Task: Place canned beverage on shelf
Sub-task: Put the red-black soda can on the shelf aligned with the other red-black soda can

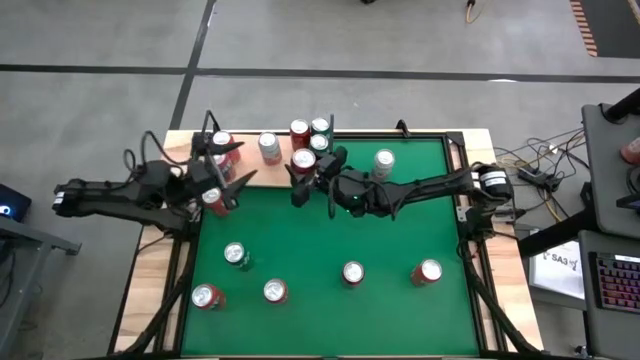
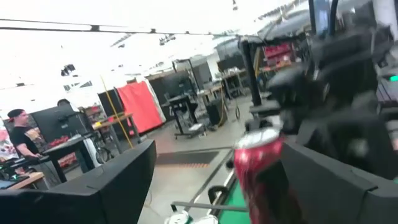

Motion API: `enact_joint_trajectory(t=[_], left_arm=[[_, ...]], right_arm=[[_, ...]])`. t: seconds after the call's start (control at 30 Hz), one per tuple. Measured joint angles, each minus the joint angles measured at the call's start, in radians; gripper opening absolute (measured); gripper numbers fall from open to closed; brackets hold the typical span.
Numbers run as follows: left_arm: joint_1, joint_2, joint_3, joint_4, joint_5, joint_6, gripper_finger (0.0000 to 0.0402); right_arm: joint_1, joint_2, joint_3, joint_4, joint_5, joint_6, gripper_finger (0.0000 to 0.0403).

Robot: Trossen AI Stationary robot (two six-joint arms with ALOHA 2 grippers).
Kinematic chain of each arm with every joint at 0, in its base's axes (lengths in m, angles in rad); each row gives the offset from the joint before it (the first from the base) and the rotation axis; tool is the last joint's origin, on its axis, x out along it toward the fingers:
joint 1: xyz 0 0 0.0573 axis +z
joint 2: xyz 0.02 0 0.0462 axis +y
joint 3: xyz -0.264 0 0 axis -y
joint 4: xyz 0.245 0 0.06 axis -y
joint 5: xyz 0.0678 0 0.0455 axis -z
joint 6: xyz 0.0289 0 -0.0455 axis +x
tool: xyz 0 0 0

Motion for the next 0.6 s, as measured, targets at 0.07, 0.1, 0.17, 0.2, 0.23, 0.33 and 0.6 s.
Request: enact_joint_trajectory(t=[0.07,0.1,0.17,0.2,0.23,0.33,0.6], left_arm=[[0.000,-0.019,0.000,-0.015,0.000,-0.004,0.0328],[0.000,-0.026,0.000,-0.022,0.000,-0.006,0.0328],[0.000,-0.036,-0.001,-0.036,0.001,-0.015,0.0328],[0.000,-0.038,-0.001,-0.039,0.001,-0.021,0.0328],[0.000,-0.038,-0.001,-0.044,0.001,-0.027,0.0328],[0.000,-0.038,-0.001,-0.051,0.002,-0.028,0.0328],[0.000,-0.026,-0.001,-0.052,0.004,-0.032,0.0328]], right_arm=[[-0.011,0.032,0.010,-0.001,0.006,0.006,0.0288],[-0.015,0.049,0.017,-0.002,0.006,0.006,0.0288],[-0.018,0.089,0.035,-0.002,0.016,0.008,0.0288],[-0.018,0.109,0.045,-0.002,0.024,0.008,0.0288],[-0.018,0.129,0.056,-0.002,0.036,0.007,0.0288],[-0.018,0.191,0.095,-0.002,0.070,-0.005,0.0288],[-0.018,0.314,0.175,-0.004,0.216,-0.035,0.0288]])
